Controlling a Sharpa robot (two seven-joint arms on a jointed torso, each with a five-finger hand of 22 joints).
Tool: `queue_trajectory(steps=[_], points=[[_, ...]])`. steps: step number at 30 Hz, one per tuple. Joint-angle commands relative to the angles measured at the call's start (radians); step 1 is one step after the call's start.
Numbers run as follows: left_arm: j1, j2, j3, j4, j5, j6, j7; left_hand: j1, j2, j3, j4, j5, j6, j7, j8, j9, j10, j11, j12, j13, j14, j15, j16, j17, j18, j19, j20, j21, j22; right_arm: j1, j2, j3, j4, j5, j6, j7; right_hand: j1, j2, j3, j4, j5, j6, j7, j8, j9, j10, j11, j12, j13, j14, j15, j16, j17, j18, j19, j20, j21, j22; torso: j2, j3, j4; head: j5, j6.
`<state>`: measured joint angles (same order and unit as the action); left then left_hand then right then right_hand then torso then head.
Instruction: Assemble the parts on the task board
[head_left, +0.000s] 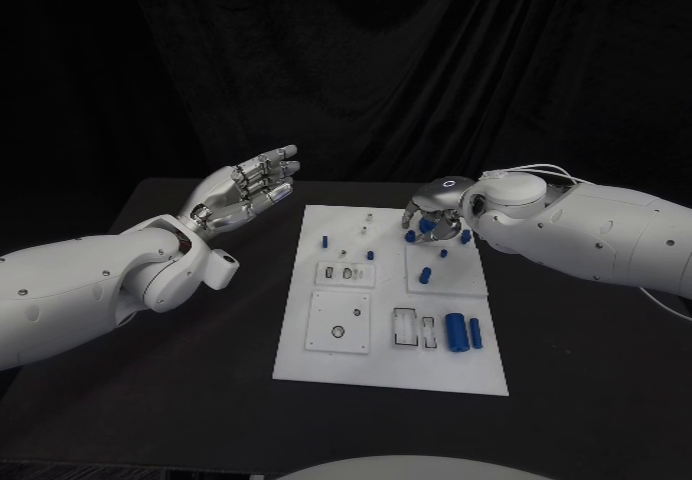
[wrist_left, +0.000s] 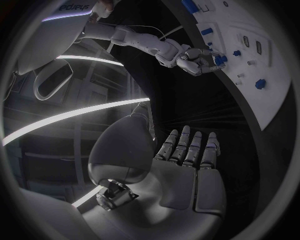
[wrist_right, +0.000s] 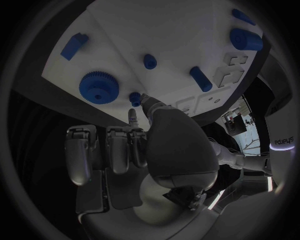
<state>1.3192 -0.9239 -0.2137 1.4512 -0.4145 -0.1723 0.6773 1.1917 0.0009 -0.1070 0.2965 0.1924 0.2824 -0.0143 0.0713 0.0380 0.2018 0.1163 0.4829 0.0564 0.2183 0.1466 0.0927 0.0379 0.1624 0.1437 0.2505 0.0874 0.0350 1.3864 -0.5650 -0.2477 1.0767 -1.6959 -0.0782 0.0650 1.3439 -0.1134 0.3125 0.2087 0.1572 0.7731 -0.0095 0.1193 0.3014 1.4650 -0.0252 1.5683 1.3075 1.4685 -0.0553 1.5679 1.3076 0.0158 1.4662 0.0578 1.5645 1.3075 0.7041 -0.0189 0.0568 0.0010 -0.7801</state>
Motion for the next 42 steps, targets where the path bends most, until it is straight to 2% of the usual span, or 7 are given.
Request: queue_trajectory(steps=[1, 7, 12, 17, 28, 36, 42], points=[[0.002, 0.001, 0.001, -0.001, -0.007, 0.015, 0.054, 0.002, 0.009, -0.004, -0.004, 0.004, -0.008, 0.001, -0.005, -0.001, -0.006, -0.001, -0.004, -0.001, 0.002, 0.007, -0.003, 0.0, 0.012, 0.001, 0.004, 0.006, 0.001, -0.006, 0.003, 0.001, -0.007, -0.002, 0.002, -0.029, 0.009, 0.006, 0.0, -0.009, 0.004, 0.002, -0.009, -0.006, -0.002, 0.106, -0.006, 0.003, 0.263, 0.102, -0.006, 0.003, 0.263, -0.016, 0.105, -0.005, 0.006, 0.263, 0.0, -0.0002, -0.0003, 0.003, -0.003], [0.002, 0.002, 0.001, -0.002, -0.007, 0.018, 0.053, 0.002, 0.01, -0.005, -0.004, 0.004, -0.01, 0.001, -0.005, -0.001, -0.006, 0.0, -0.003, -0.001, 0.002, 0.008, -0.003, 0.0, 0.013, 0.002, 0.005, 0.007, 0.001, -0.013, 0.01, 0.001, -0.022, -0.002, -0.012, -0.023, 0.01, 0.017, 0.008, -0.026, 0.003, 0.039, -0.004, 0.004, -0.007, 0.106, -0.007, 0.003, 0.263, 0.102, -0.007, 0.003, 0.263, -0.014, 0.099, -0.007, 0.001, 0.261, 0.001, -0.0001, 0.0, 0.005, -0.006], [0.002, 0.004, 0.001, -0.004, -0.007, 0.02, 0.053, 0.002, 0.01, -0.005, -0.004, 0.004, -0.01, 0.001, -0.005, -0.001, -0.006, 0.0, -0.004, -0.001, 0.003, 0.008, -0.003, 0.0, 0.013, 0.002, 0.005, 0.007, 0.001, -0.018, 0.015, 0.001, -0.026, -0.002, -0.027, -0.015, 0.005, 0.028, 0.008, -0.052, 0.002, 0.141, 0.01, 0.049, 0.009, 0.106, -0.008, 0.003, 0.263, 0.102, -0.008, 0.003, 0.263, -0.014, 0.097, -0.008, 0.0, 0.26, 0.001, -0.0004, -0.0003, 0.006, -0.011], [0.002, 0.005, 0.001, -0.006, -0.007, 0.022, 0.053, 0.003, 0.012, -0.006, -0.004, 0.005, -0.011, 0.001, -0.006, -0.001, -0.006, 0.0, -0.004, -0.001, 0.004, 0.009, -0.002, 0.001, 0.013, 0.004, 0.006, 0.008, 0.002, -0.022, 0.02, 0.001, -0.028, -0.007, -0.053, -0.013, 0.006, 0.039, 0.003, -0.069, 0.001, 0.189, 0.008, 0.075, 0.026, 0.106, -0.008, 0.003, 0.263, 0.102, -0.008, 0.003, 0.263, -0.012, 0.093, -0.009, -0.003, 0.259, 0.001, -0.0005, -0.0009, 0.006, -0.012], [0.001, 0.01, 0.001, -0.011, -0.007, 0.03, 0.052, 0.004, 0.017, -0.007, -0.005, 0.005, -0.013, 0.0, -0.007, -0.001, -0.006, 0.001, -0.005, -0.001, 0.005, 0.01, -0.002, 0.001, 0.013, 0.007, 0.008, 0.01, 0.002, -0.041, 0.035, 0.001, -0.062, -0.025, -0.182, -0.003, 0.031, 0.073, -0.018, -0.128, 0.001, 0.29, 0.017, 0.148, 0.099, 0.106, -0.005, 0.003, 0.263, 0.102, -0.005, 0.003, 0.263, -0.008, 0.078, -0.007, -0.017, 0.253, 0.001, -0.0006, -0.0007, 0.013, -0.018], [0.001, 0.003, 0.001, -0.009, -0.007, 0.028, 0.052, 0.004, 0.018, -0.008, -0.005, 0.006, -0.014, 0.0, -0.007, -0.001, -0.006, 0.001, -0.005, -0.001, 0.006, 0.011, -0.002, 0.001, 0.014, 0.007, 0.009, 0.01, 0.002, -0.04, 0.02, 0.002, -0.043, -0.026, -0.213, -0.02, 0.022, 0.07, -0.026, -0.129, 0.001, 0.297, 0.015, 0.155, 0.11, 0.106, -0.004, 0.003, 0.263, 0.102, -0.005, 0.003, 0.263, -0.007, 0.076, -0.006, -0.019, 0.252, 0.001, -0.0005, -0.0011, 0.016, -0.02], [0.001, -0.005, 0.001, -0.005, -0.007, 0.026, 0.05, 0.005, 0.02, -0.009, -0.005, 0.006, -0.015, 0.0, -0.008, -0.002, -0.007, 0.001, -0.006, -0.001, 0.007, 0.012, -0.001, 0.001, 0.014, 0.008, 0.01, 0.011, 0.003, -0.005, 0.006, 0.002, -0.01, -0.026, -0.204, -0.037, 0.015, 0.068, -0.032, -0.126, 0.001, 0.296, 0.011, 0.155, 0.114, 0.106, -0.004, 0.003, 0.263, 0.102, -0.005, 0.003, 0.263, -0.008, 0.077, -0.006, -0.018, 0.252, 0.001, -0.0007, -0.0014, 0.02, -0.024]])
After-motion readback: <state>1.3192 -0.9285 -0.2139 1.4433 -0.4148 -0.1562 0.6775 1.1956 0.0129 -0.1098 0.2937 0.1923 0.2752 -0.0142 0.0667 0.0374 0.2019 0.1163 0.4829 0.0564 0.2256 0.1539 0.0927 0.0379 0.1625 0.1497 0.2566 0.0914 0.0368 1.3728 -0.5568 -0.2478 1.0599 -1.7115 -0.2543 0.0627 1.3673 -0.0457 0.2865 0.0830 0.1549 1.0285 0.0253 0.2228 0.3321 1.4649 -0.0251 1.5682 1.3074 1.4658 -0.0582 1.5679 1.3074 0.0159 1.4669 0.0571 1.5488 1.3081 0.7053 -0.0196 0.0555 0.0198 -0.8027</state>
